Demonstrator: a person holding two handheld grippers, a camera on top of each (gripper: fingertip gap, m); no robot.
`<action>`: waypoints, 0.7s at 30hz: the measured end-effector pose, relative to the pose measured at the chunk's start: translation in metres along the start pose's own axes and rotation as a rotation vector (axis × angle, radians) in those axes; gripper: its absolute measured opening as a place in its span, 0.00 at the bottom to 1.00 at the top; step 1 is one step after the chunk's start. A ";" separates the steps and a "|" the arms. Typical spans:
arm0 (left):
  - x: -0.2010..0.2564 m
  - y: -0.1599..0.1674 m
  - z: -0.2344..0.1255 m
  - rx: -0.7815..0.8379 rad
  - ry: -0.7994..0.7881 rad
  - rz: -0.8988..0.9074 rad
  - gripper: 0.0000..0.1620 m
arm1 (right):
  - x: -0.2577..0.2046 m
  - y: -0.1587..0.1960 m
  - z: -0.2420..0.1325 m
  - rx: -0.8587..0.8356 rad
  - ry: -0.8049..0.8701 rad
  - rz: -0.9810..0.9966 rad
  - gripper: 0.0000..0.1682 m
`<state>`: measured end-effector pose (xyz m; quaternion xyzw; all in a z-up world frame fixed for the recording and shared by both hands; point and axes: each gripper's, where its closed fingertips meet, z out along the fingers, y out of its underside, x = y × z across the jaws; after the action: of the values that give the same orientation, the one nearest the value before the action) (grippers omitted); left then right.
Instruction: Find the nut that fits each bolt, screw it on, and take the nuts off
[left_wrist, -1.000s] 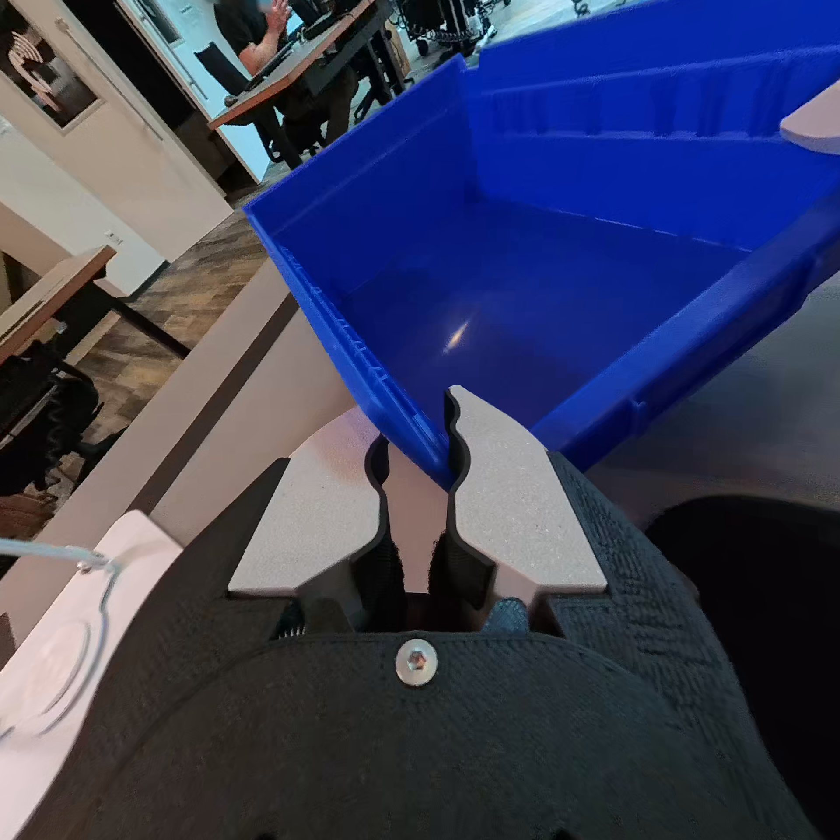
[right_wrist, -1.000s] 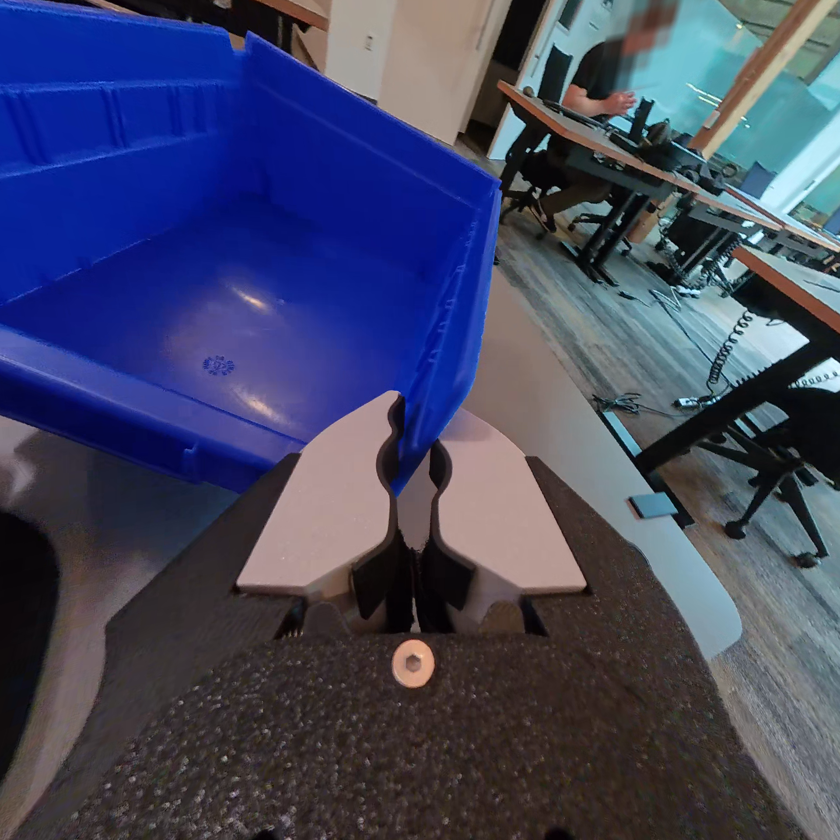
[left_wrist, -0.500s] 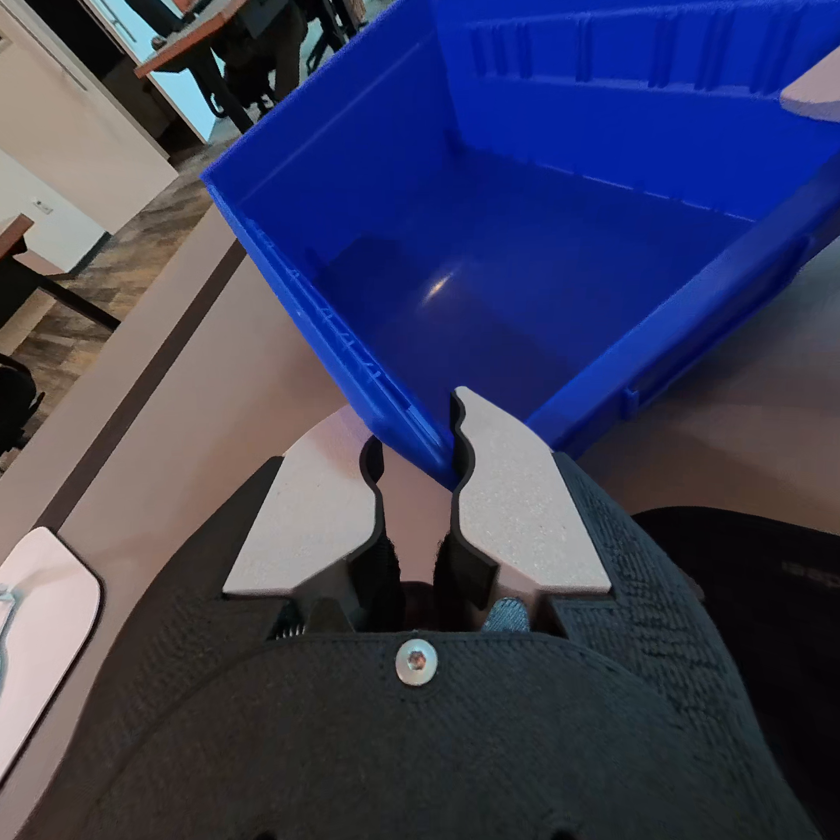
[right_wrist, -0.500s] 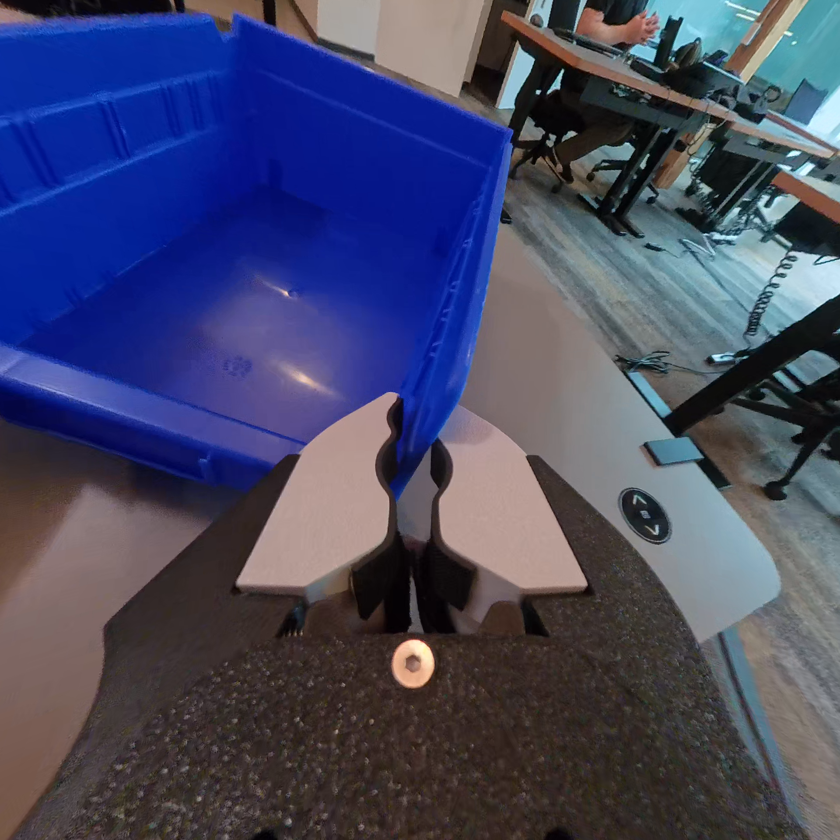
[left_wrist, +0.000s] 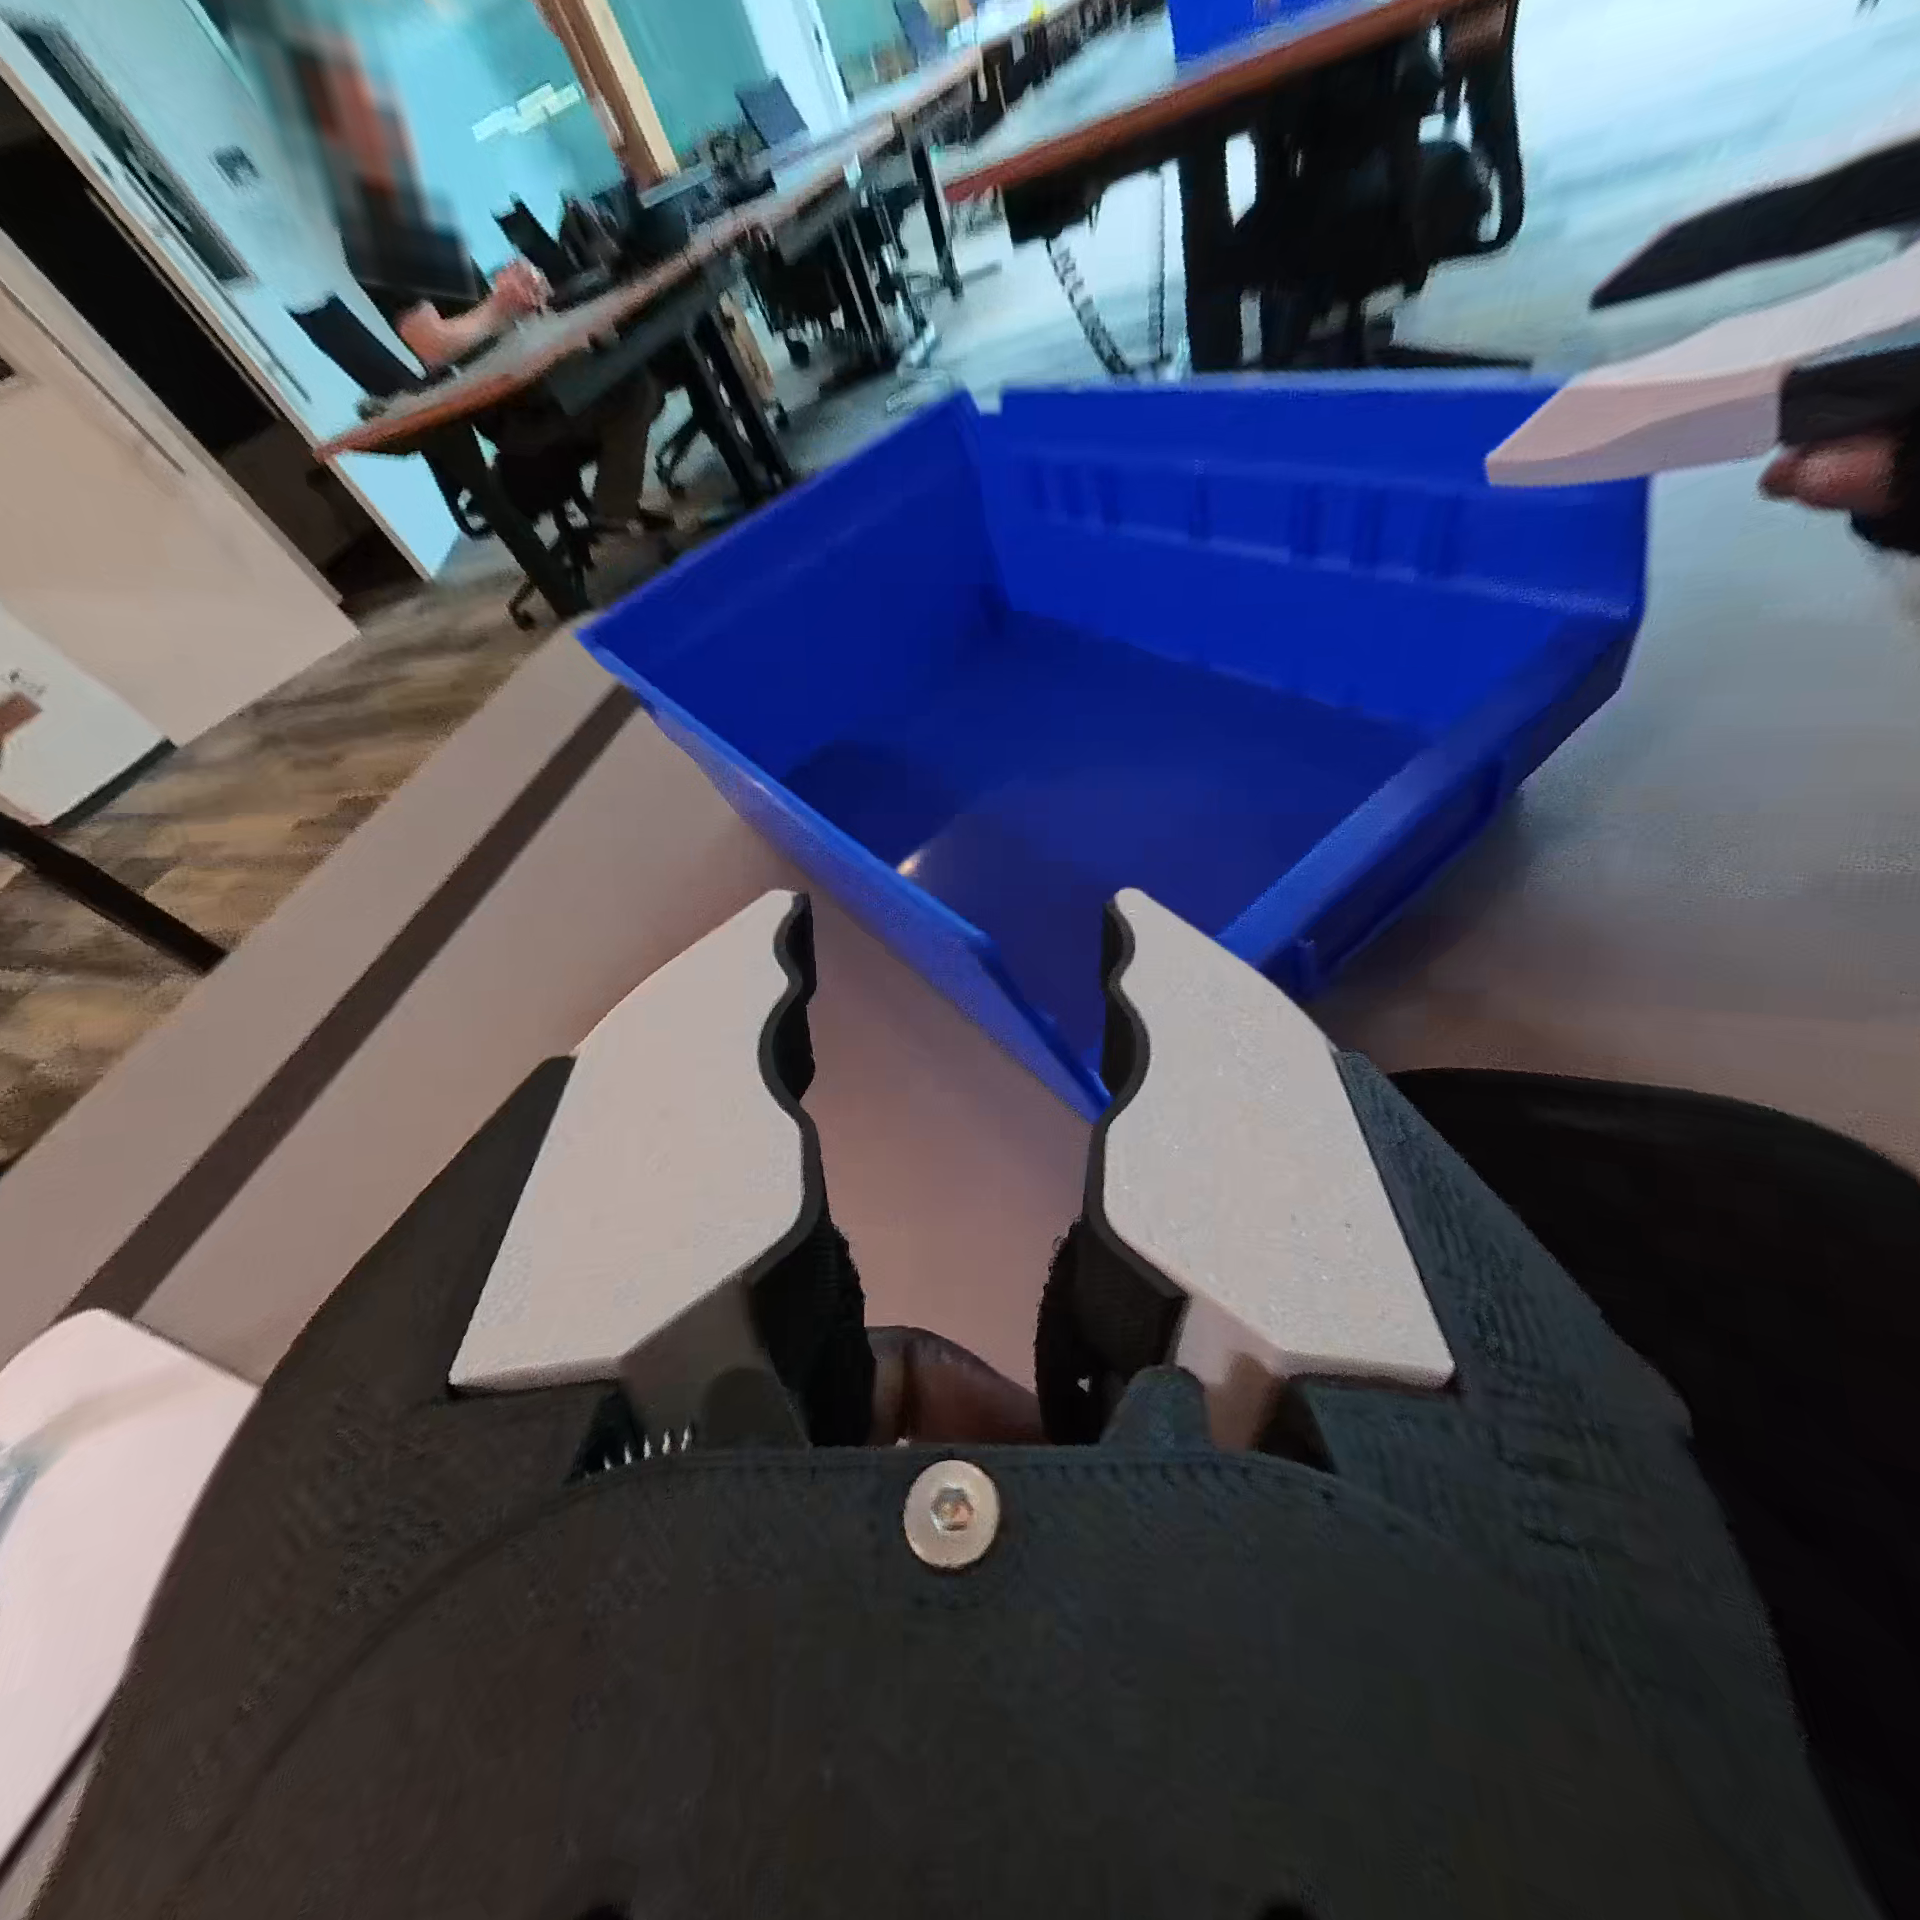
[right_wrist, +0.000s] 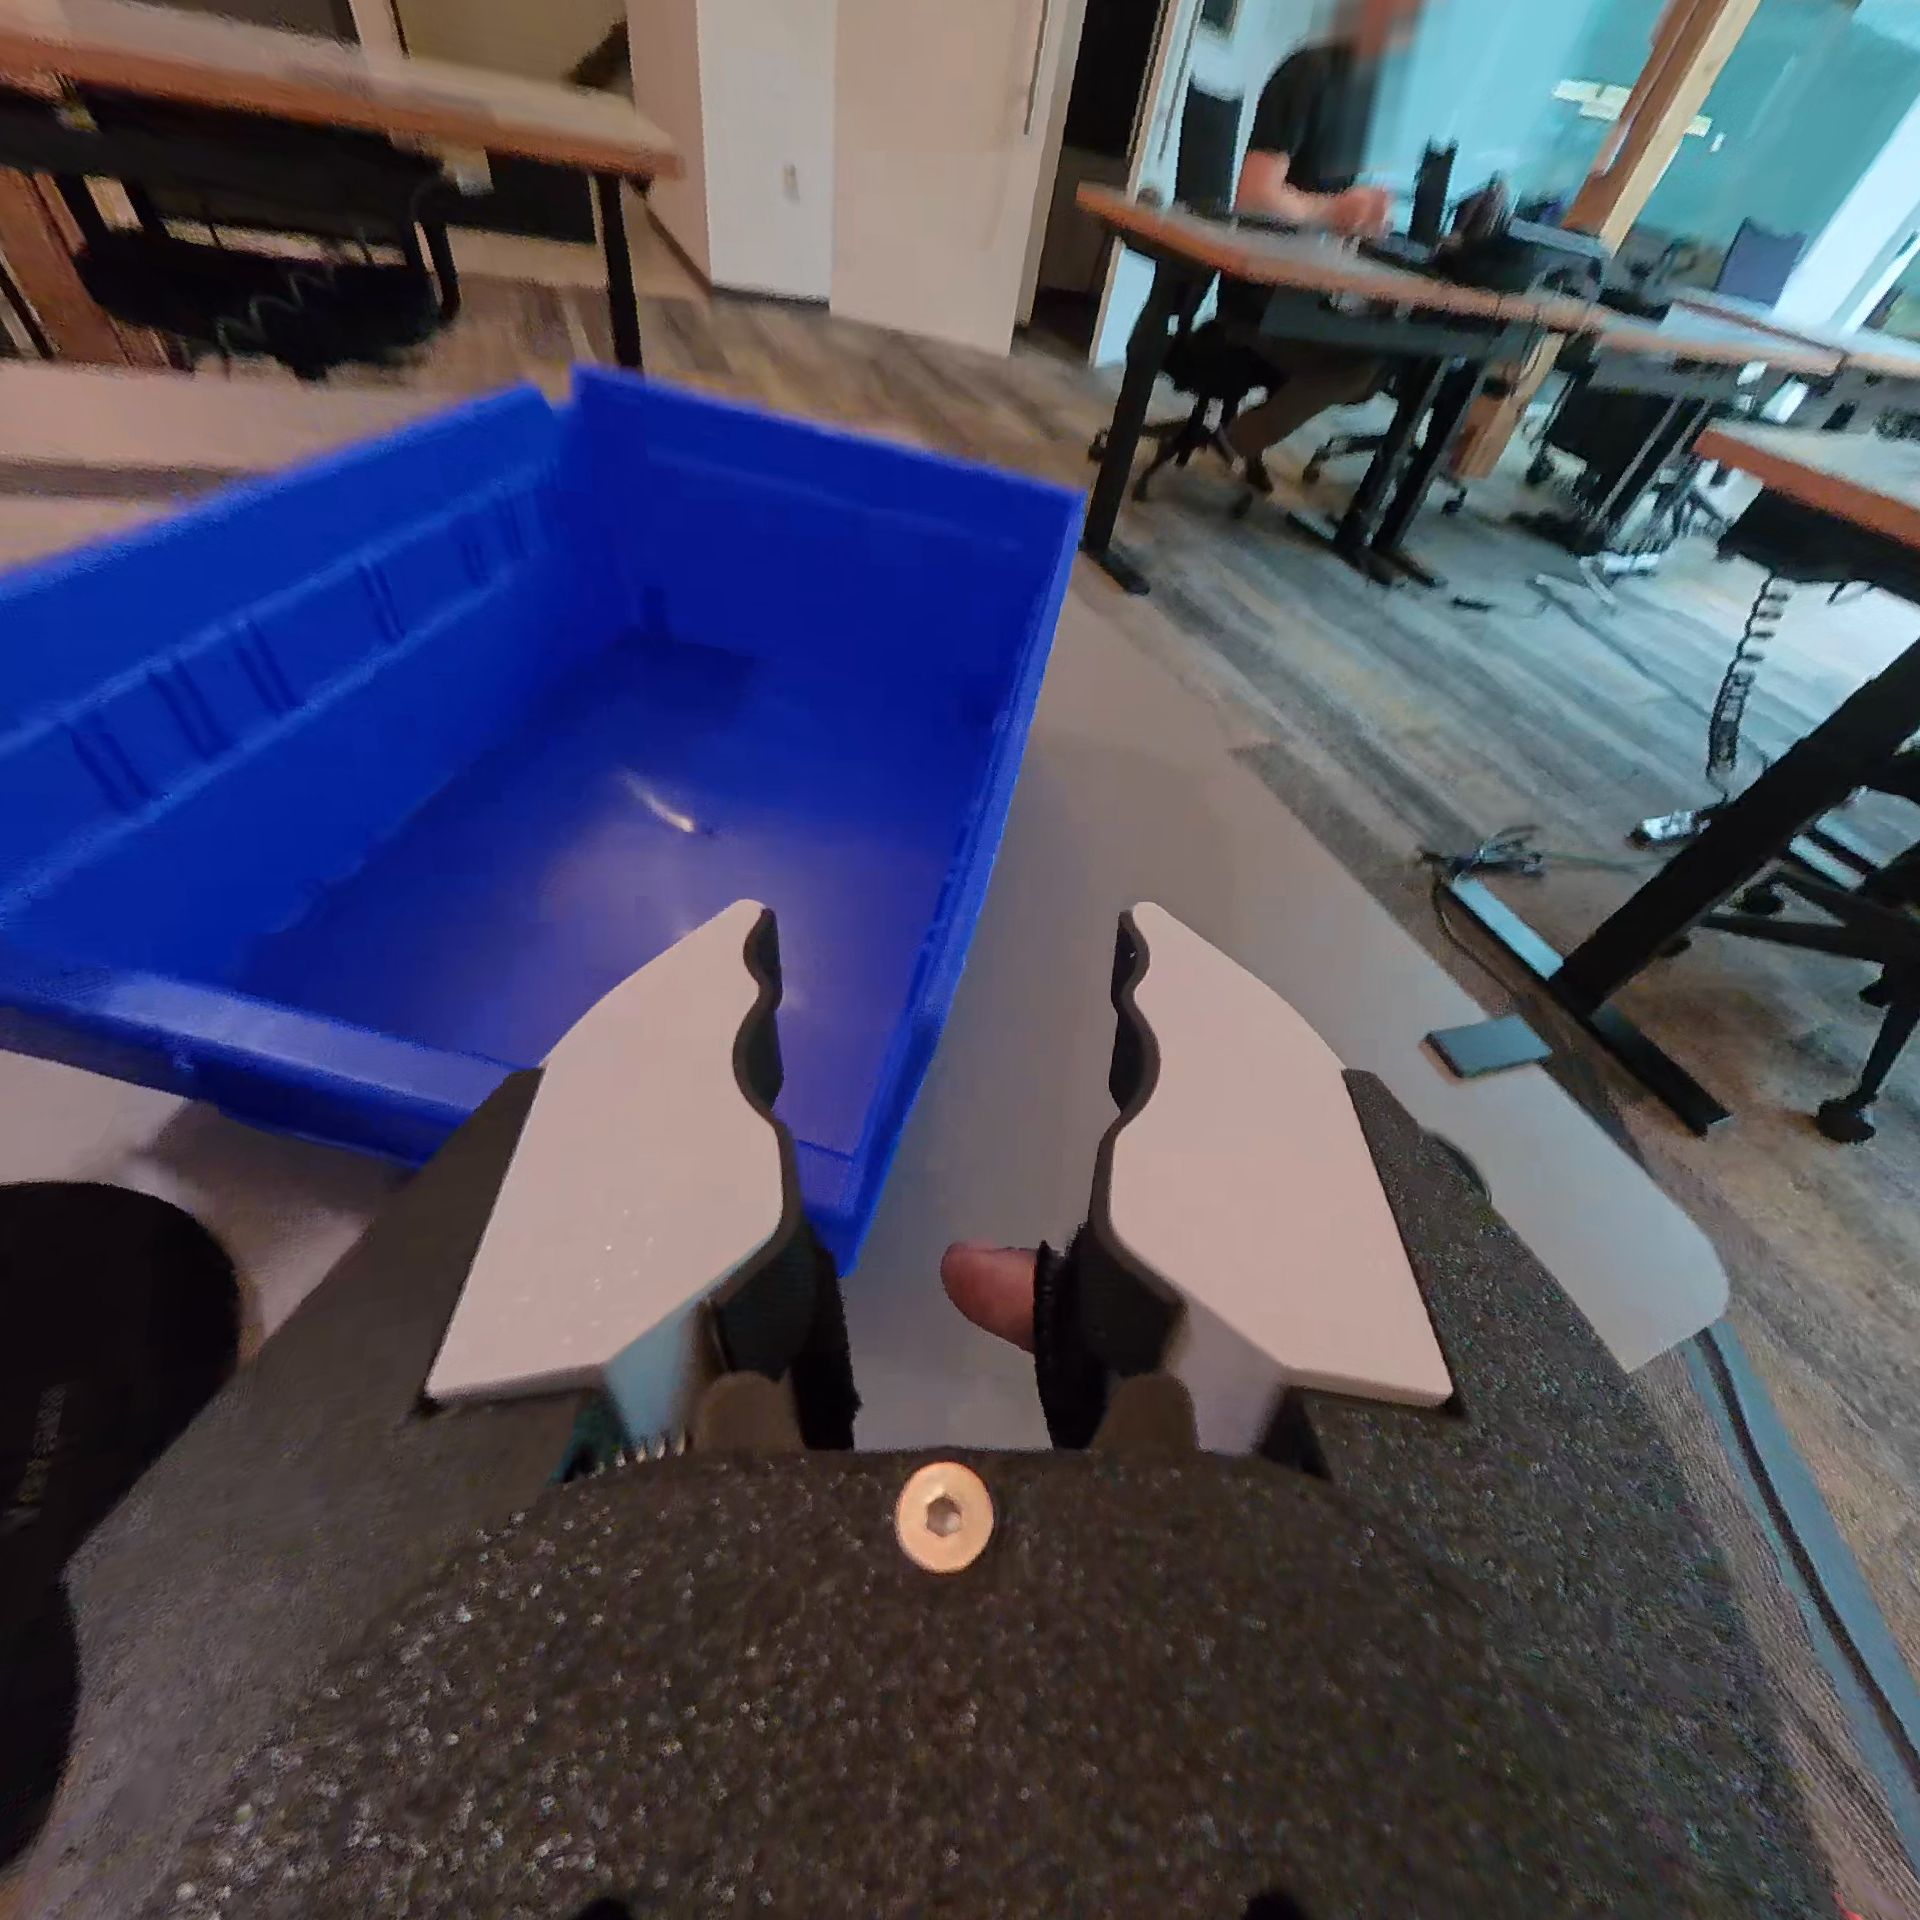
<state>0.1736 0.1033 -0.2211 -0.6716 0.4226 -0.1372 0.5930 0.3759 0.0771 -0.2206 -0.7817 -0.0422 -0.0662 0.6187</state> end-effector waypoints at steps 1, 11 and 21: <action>-0.007 -0.008 -0.013 0.033 -0.008 -0.011 0.35 | -0.003 -0.010 -0.005 0.037 -0.008 0.006 0.36; -0.072 -0.040 -0.217 0.220 -0.114 -0.184 0.52 | -0.171 -0.048 -0.044 0.139 -0.692 -0.157 0.35; -0.192 0.128 -0.472 -0.216 -0.755 -0.514 0.37 | -0.263 -0.006 -0.049 0.055 -0.954 -0.310 0.32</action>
<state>-0.3180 -0.0697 -0.1551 -0.8152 0.0090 0.0192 0.5788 0.1132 0.0348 -0.2450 -0.6929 -0.4377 0.2082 0.5337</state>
